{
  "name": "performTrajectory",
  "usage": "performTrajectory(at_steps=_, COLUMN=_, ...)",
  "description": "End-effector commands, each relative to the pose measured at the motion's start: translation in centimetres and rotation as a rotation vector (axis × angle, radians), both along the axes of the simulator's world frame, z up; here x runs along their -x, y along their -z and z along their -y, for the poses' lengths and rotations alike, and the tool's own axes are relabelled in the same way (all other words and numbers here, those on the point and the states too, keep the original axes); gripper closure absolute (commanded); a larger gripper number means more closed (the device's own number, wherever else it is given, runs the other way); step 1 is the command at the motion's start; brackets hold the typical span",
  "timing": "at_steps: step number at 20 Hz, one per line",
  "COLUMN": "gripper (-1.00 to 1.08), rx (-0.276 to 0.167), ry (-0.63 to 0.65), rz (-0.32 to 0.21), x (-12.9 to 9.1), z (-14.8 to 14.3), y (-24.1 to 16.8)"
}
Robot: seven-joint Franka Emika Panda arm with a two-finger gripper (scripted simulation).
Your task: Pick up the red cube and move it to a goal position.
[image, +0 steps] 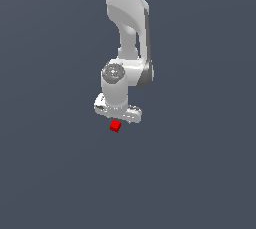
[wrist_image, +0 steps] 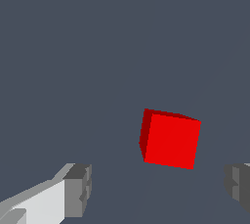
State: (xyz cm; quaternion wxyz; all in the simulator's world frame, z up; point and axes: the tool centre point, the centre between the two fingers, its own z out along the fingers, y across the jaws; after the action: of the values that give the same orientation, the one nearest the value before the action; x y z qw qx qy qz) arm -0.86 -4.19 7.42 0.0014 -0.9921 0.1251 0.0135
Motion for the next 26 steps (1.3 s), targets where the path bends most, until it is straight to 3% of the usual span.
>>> performTrajectory(at_steps=1, gripper=-0.92, rx=0.004, ry=0.052, rz=0.009, x=-0.2, z=0.7, y=1.8)
performTrajectory(at_steps=10, gripper=-0.92, rx=0.009, ry=0.159, rz=0.027, x=-0.5, z=2.1, y=5.6)
performTrajectory(at_steps=19, gripper=-0.92, rx=0.008, ry=0.154, rz=0.026, x=-0.6, z=2.1, y=5.4)
performTrajectory(at_steps=20, gripper=1.08, rx=0.008, ry=0.154, rz=0.026, x=-0.6, z=2.1, y=5.4)
performTrajectory(at_steps=26, gripper=1.08, rx=0.008, ry=0.154, rz=0.026, x=-0.6, z=2.1, y=5.4)
